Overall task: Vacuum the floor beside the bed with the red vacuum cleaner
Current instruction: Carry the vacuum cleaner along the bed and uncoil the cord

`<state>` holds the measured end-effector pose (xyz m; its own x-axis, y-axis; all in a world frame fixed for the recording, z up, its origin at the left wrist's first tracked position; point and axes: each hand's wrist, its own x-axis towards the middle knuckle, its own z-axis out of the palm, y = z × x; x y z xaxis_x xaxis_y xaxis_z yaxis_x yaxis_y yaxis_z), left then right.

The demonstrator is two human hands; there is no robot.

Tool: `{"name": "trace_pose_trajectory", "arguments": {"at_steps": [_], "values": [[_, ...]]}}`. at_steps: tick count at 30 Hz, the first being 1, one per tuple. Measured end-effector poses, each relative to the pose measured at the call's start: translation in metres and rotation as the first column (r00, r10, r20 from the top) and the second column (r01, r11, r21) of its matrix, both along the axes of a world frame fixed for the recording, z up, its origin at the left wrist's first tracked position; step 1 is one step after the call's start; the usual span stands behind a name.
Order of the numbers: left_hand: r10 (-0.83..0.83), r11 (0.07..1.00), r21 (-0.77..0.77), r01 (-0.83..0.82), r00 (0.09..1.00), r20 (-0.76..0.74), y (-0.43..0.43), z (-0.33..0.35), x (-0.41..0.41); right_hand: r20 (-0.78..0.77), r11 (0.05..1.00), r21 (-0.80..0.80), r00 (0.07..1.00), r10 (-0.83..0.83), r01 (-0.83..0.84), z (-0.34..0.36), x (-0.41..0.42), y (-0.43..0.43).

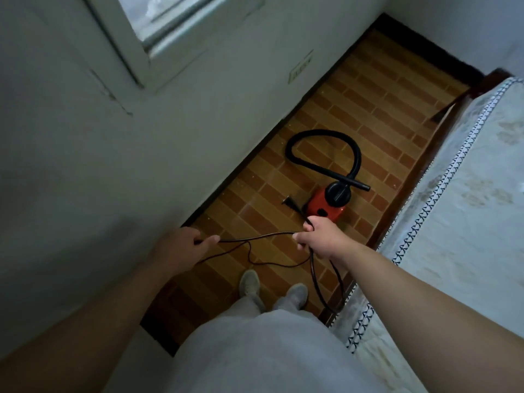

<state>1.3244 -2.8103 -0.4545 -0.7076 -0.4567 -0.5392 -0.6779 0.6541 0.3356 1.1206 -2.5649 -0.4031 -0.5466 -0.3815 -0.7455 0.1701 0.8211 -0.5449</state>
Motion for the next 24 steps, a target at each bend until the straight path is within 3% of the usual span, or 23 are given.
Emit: {"name": "trace_pose_trajectory", "arguments": {"at_steps": [7,12,19,24], "values": [[0.116,0.993,0.014,-0.116,0.993,0.002,-0.018,-0.01,0.052,0.019,0.988,0.039,0.989,0.149,-0.149,-0.006,0.026,-0.038],[0.293,0.943,0.143,-0.301,0.953,0.075,-0.009,-0.03,0.072,-0.02,0.999,0.039,1.0,0.015,-0.015,-0.005,0.019,-0.038],[0.378,0.876,0.267,-0.401,0.916,0.135,0.019,-0.048,0.052,-0.145,0.991,-0.046,0.981,-0.129,0.123,-0.004,-0.026,-0.011],[0.285,0.911,0.288,-0.296,0.955,0.079,0.052,-0.034,-0.003,0.031,0.957,-0.174,0.973,-0.229,0.231,-0.014,-0.044,0.002]]}}
